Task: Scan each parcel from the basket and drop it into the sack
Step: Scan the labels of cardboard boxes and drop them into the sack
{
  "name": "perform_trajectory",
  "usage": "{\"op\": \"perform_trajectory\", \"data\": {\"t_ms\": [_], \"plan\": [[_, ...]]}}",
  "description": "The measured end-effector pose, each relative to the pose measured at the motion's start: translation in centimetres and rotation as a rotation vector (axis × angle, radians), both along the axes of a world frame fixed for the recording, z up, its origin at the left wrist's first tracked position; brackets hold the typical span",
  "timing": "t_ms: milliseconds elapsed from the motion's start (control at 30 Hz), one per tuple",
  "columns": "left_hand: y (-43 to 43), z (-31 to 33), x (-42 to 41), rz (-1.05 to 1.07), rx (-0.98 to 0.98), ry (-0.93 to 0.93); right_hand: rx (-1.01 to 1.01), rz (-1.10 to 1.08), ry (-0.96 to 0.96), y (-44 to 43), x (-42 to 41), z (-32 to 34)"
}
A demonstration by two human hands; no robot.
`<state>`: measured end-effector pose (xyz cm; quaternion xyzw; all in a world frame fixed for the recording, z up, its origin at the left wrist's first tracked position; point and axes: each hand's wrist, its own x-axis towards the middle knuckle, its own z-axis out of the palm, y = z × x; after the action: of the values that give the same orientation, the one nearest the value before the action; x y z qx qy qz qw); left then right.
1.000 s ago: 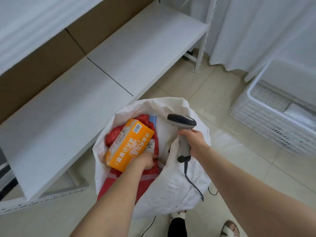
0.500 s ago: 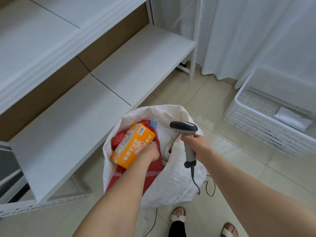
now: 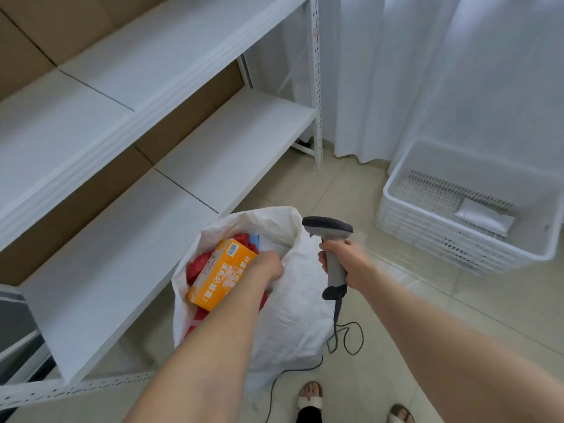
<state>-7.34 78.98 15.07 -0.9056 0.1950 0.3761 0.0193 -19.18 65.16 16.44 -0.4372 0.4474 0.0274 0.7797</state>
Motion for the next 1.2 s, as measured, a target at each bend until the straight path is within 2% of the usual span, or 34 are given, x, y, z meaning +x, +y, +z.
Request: {"op": "perform_trajectory", "data": {"t_ms": [200,367,600,800,1200], "plan": [[-7.5,6.2,-2.7,-0.112,-0.103,-0.134,0.034,-0.059,-0.056,-4.5,-4.4,5.0],[-15.8,12.1,-7.5,-0.140,-0.287,-0.223,0.019,-0.138,-0.168,-10.7,-10.5,9.7],[-26.5,15.1,-14.0,-0.239,-0.446,-0.284,0.058,-0.401,-0.193,-20.0,-16.9,11.9],[-36.8,14.2,-15.5,-0.349,-0.435,-0.243,0.088,-0.582,-0.167,-28.1,-18.9,10.7],[-60.0,6.2,-11.2,-0.450,-0.352,-0.119,0.269,-0.875,-0.117,-48.5,-17.3,5.9]]}}
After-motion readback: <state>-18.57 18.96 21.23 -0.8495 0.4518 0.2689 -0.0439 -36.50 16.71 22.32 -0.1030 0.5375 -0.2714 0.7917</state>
